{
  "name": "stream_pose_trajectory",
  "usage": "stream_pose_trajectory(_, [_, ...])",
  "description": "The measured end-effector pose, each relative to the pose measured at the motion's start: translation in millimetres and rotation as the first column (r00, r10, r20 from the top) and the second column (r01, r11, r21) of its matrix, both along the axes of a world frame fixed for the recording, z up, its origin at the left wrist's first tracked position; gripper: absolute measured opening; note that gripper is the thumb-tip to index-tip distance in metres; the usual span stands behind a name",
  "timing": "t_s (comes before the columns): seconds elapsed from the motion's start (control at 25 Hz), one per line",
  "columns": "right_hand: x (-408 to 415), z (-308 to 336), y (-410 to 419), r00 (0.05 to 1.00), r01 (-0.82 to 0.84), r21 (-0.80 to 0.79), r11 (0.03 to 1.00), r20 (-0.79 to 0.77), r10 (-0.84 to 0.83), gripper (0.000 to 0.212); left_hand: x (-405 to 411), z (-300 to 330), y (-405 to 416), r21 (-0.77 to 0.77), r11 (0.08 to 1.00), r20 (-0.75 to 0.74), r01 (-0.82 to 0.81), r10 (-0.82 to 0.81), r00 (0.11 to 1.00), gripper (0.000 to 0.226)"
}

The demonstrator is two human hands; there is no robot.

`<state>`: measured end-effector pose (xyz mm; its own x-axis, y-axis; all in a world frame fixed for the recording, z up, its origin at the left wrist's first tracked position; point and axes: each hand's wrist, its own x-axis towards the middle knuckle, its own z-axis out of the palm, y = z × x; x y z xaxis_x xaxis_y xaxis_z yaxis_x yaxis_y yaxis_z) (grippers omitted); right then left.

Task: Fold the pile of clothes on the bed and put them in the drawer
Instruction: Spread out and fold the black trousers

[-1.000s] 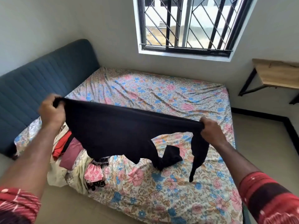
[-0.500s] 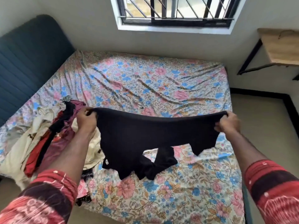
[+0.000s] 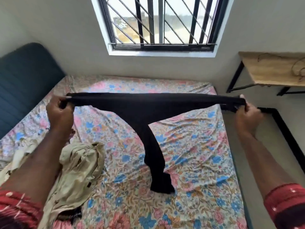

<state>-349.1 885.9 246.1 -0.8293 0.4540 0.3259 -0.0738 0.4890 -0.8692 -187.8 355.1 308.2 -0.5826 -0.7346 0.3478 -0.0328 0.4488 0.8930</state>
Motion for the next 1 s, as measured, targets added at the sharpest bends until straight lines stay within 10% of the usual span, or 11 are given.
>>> stream_pose_trajectory(0.32, [125.9, -214.3, -43.4, 0.886, -0.285, 0.188, 0.940, 0.427, 0.183, 0.045, 169.8, -262.1, -91.9, 0.015, 0.999, 0.553, -0.030, 0.017, 0.833, 0.014])
stream_pose_trajectory(0.64, [312.4, -456.9, -52.3, 0.432, -0.722, 0.339, 0.603, 0.902, 0.011, 0.054, 340.6, -474.8, -61.2, -0.027, 0.986, 0.920, 0.164, -0.040, 0.389, 0.036])
stream_pose_trajectory(0.84, [344.4, -461.3, -68.1, 0.536, -0.643, 0.456, 0.616, 0.842, -0.063, 0.057, 302.8, -489.8, 40.6, -0.129, 0.912, 0.991, 0.389, 0.126, 0.033, 0.027])
stream_pose_trajectory(1.0, [296.5, -452.9, -55.2, 0.690, -0.303, 0.423, 0.854, 0.715, -0.109, 0.013, 225.5, -496.7, 144.1, -0.190, 0.740, 0.973, 0.646, 0.056, 0.222, 0.033])
